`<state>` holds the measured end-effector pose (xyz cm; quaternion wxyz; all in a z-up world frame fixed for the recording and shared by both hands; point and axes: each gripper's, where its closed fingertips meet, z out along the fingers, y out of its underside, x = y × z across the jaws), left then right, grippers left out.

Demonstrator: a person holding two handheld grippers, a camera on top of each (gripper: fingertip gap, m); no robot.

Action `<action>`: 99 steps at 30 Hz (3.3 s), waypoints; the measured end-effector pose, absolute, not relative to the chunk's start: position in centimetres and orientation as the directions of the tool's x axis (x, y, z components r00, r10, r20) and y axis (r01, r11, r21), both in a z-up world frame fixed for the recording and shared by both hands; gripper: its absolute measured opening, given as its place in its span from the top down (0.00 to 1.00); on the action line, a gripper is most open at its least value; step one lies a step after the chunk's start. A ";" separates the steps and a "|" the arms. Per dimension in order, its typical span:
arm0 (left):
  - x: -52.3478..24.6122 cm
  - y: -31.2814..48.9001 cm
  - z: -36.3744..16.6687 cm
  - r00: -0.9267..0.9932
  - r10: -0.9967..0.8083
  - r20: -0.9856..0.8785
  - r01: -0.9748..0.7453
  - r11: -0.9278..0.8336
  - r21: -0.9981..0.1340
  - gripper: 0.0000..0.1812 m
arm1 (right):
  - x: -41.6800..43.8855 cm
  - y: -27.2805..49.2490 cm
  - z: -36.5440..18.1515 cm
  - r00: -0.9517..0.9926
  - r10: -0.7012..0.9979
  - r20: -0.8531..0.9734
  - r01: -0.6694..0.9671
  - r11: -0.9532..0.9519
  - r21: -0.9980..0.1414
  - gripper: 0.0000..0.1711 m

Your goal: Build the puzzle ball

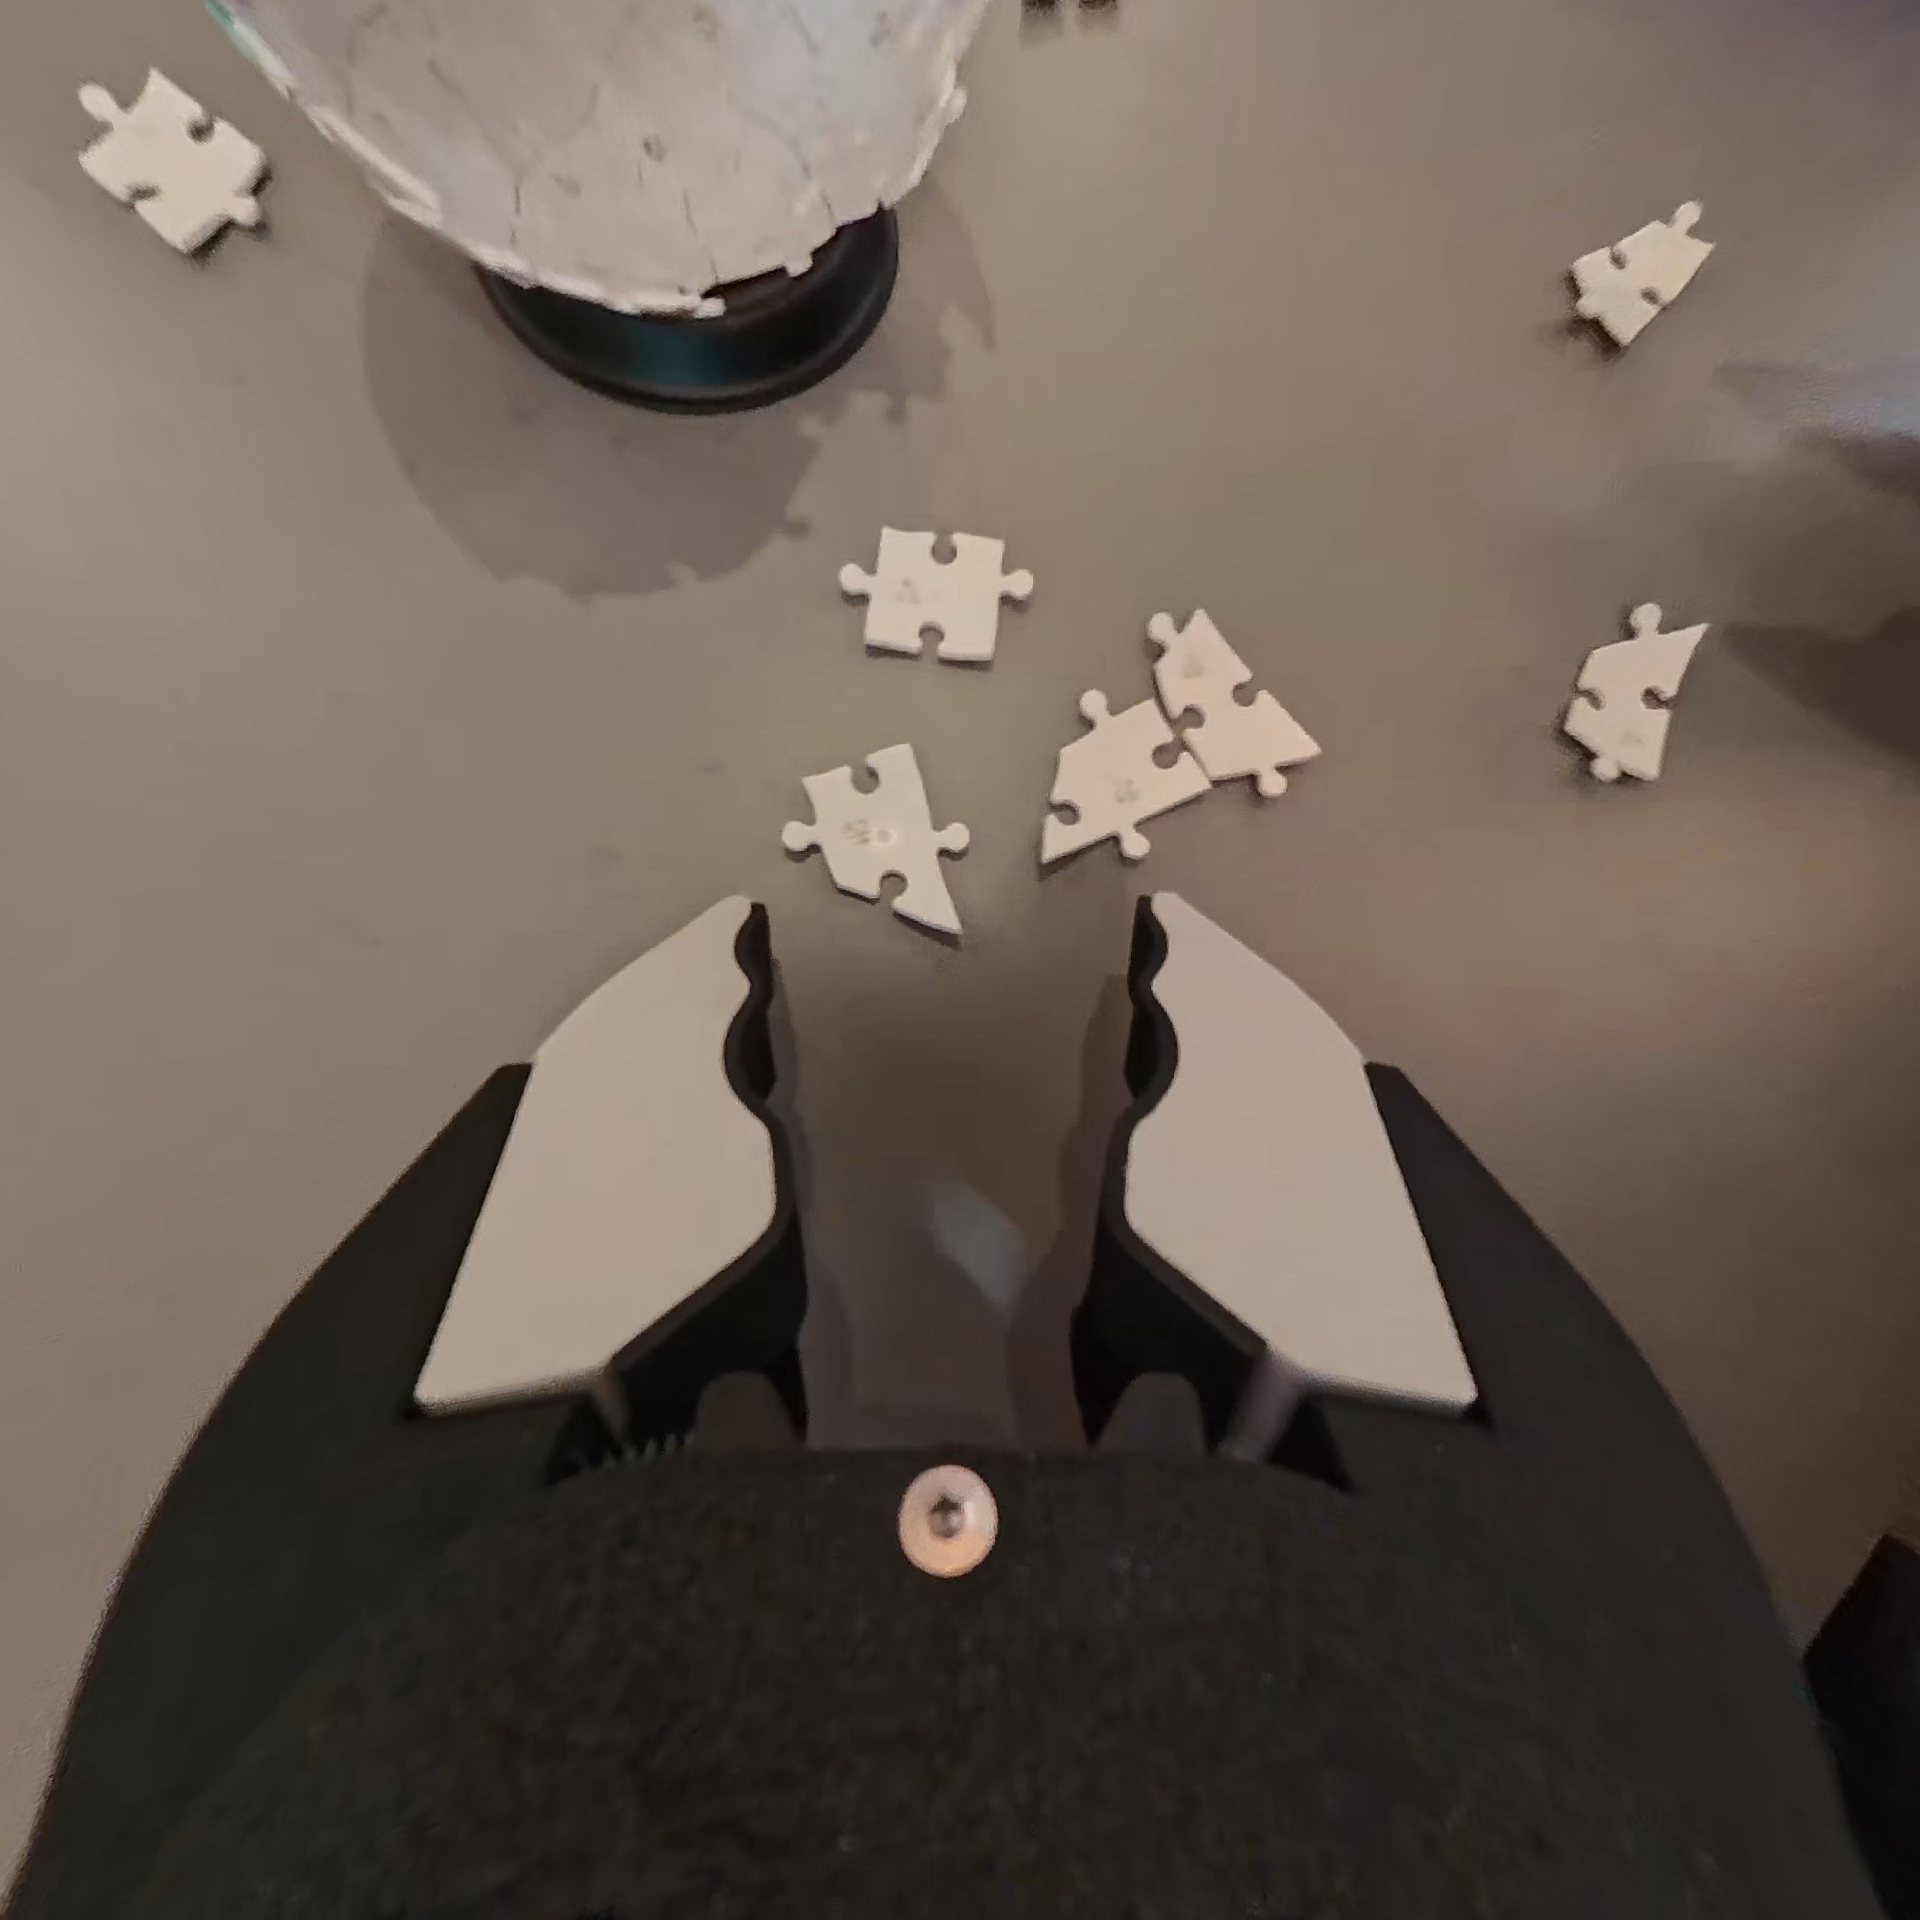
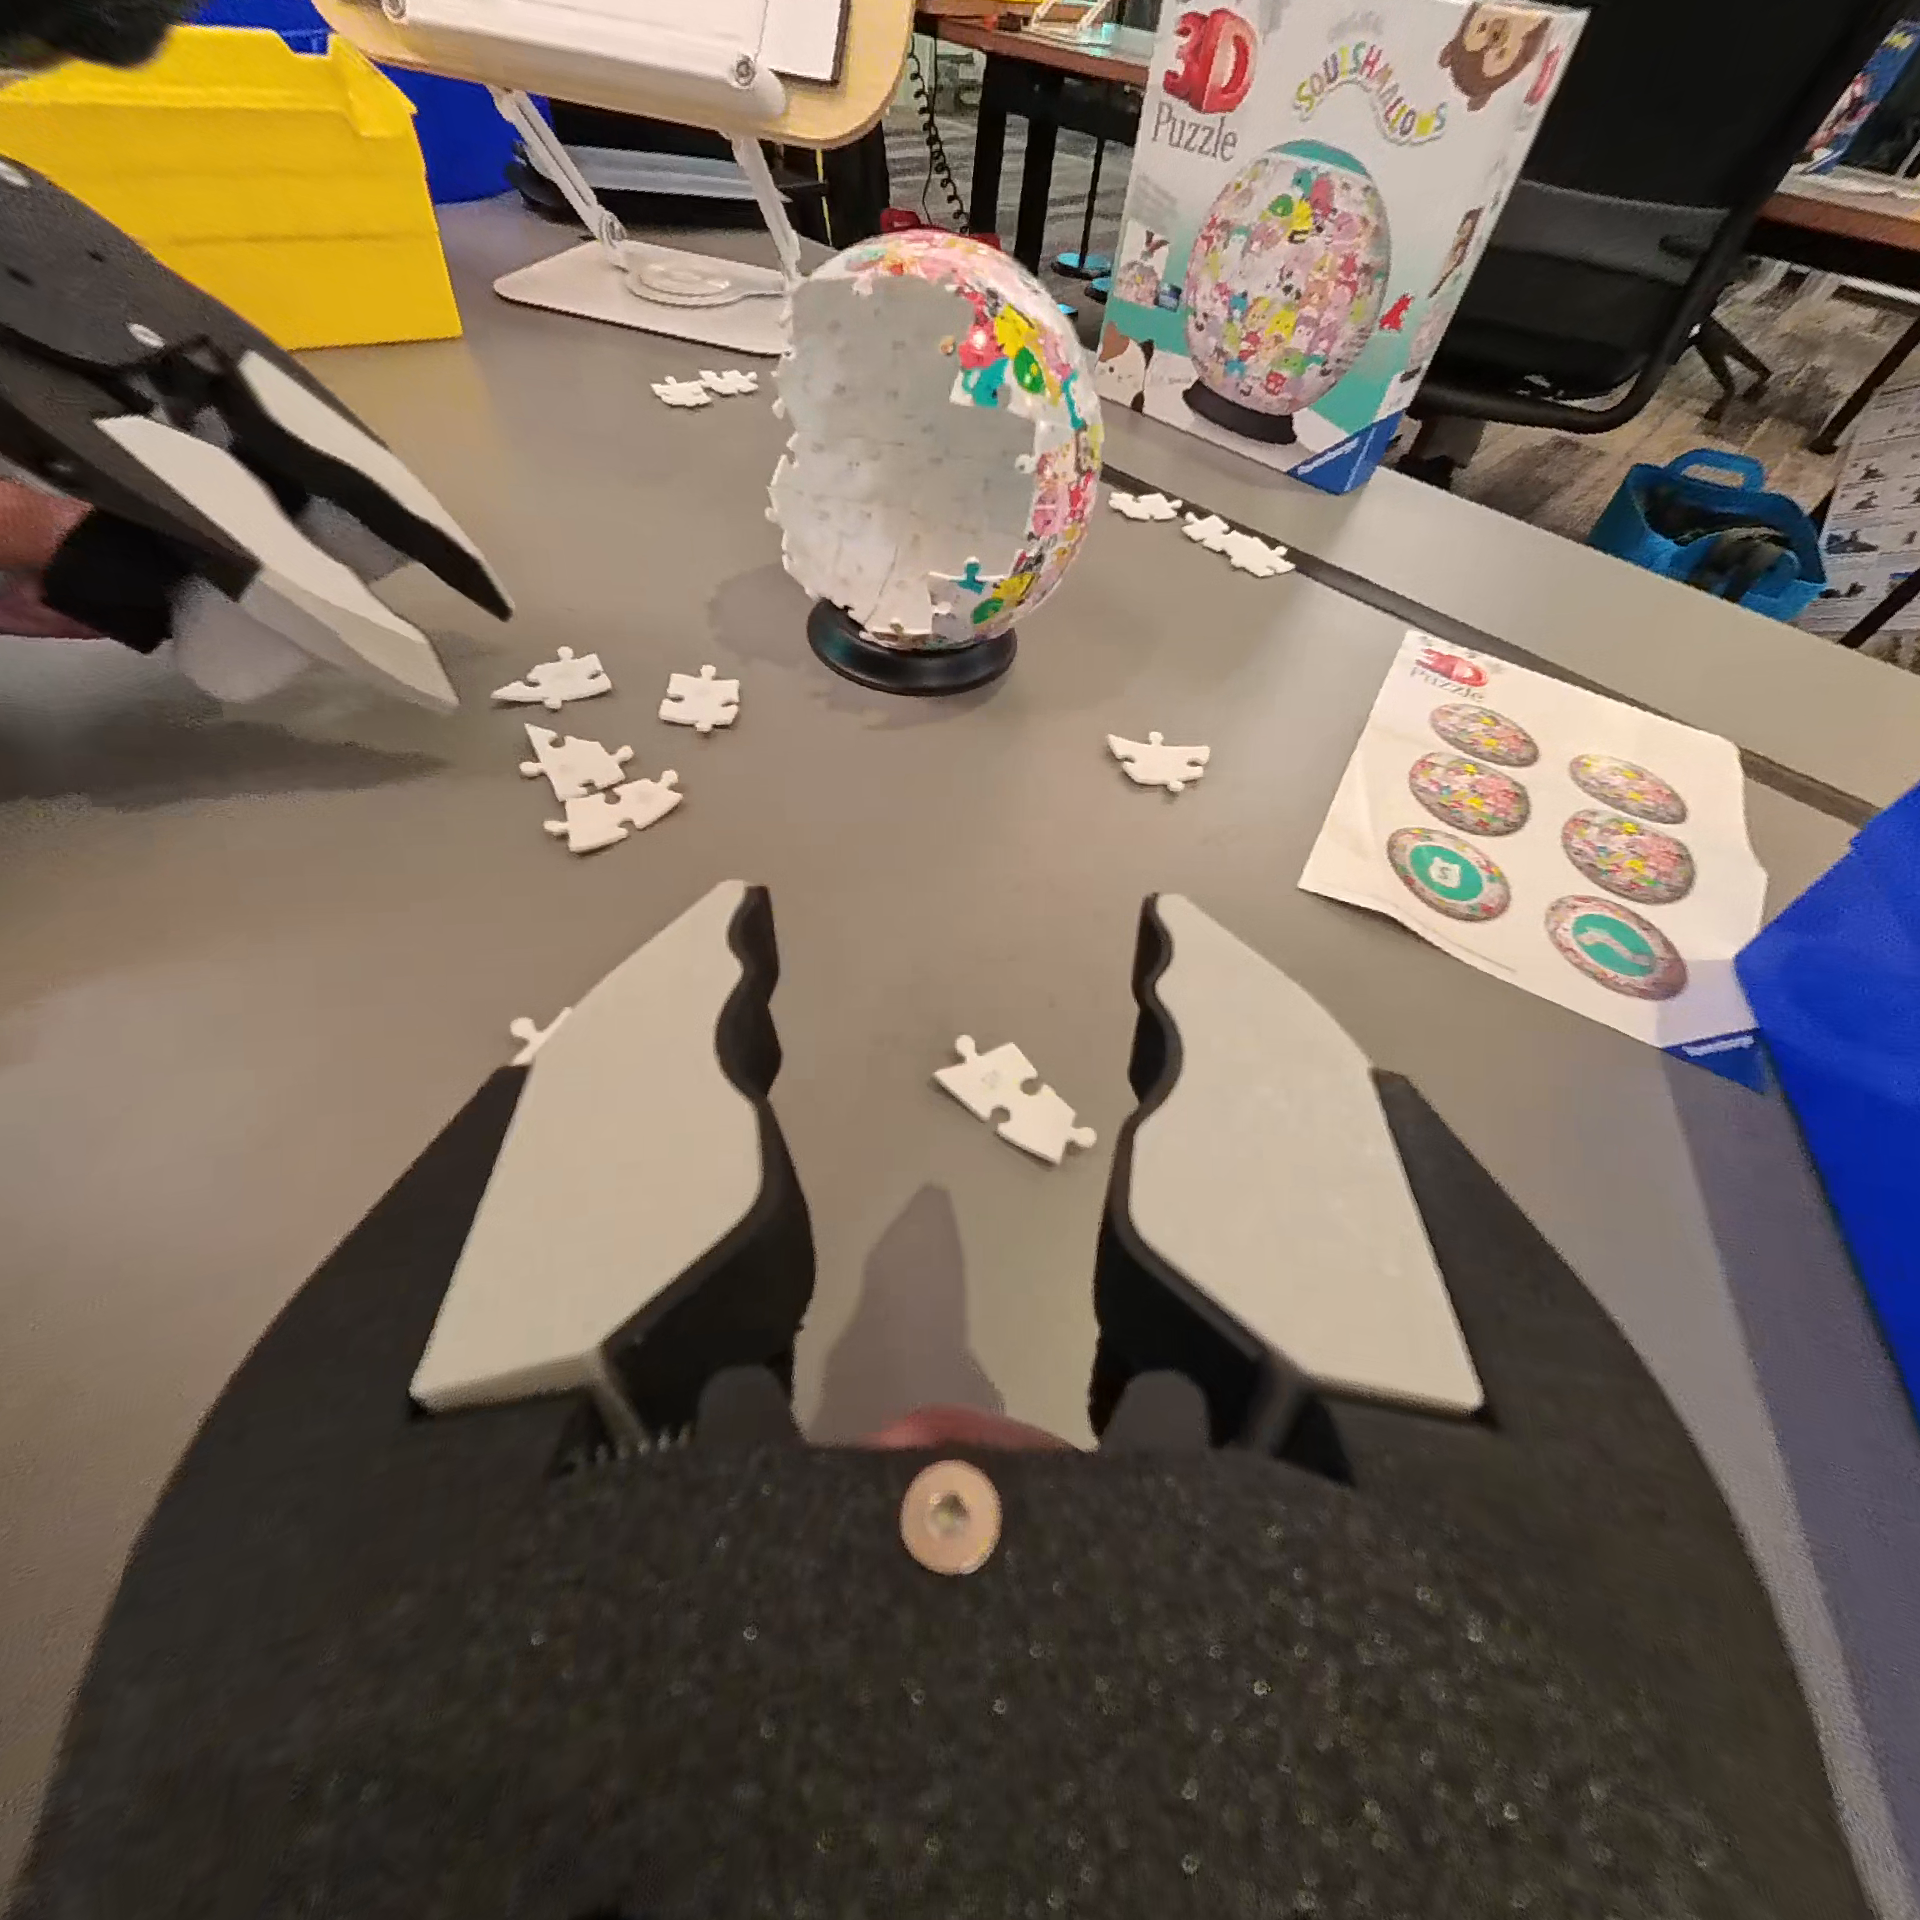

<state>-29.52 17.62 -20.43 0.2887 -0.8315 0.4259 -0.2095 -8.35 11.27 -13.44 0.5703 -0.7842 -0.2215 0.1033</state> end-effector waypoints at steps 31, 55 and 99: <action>-28.6 14.2 -13.9 -0.414 -0.885 0.214 -0.665 0.134 -0.735 0.97 | -26.2 13.5 -13.9 0.138 0.715 0.686 0.661 0.449 -0.601 0.83; -32.5 32.6 -14.1 0.254 -0.947 0.196 -0.213 -0.253 -0.944 0.85 | -21.9 26.2 -17.9 0.202 0.610 0.767 0.959 0.037 -0.282 0.99; -26.3 13.9 -9.1 -0.279 -0.751 0.598 -0.281 -0.531 -0.799 0.71 | -27.1 14.3 -9.4 0.260 0.581 0.771 0.636 0.498 -0.589 0.99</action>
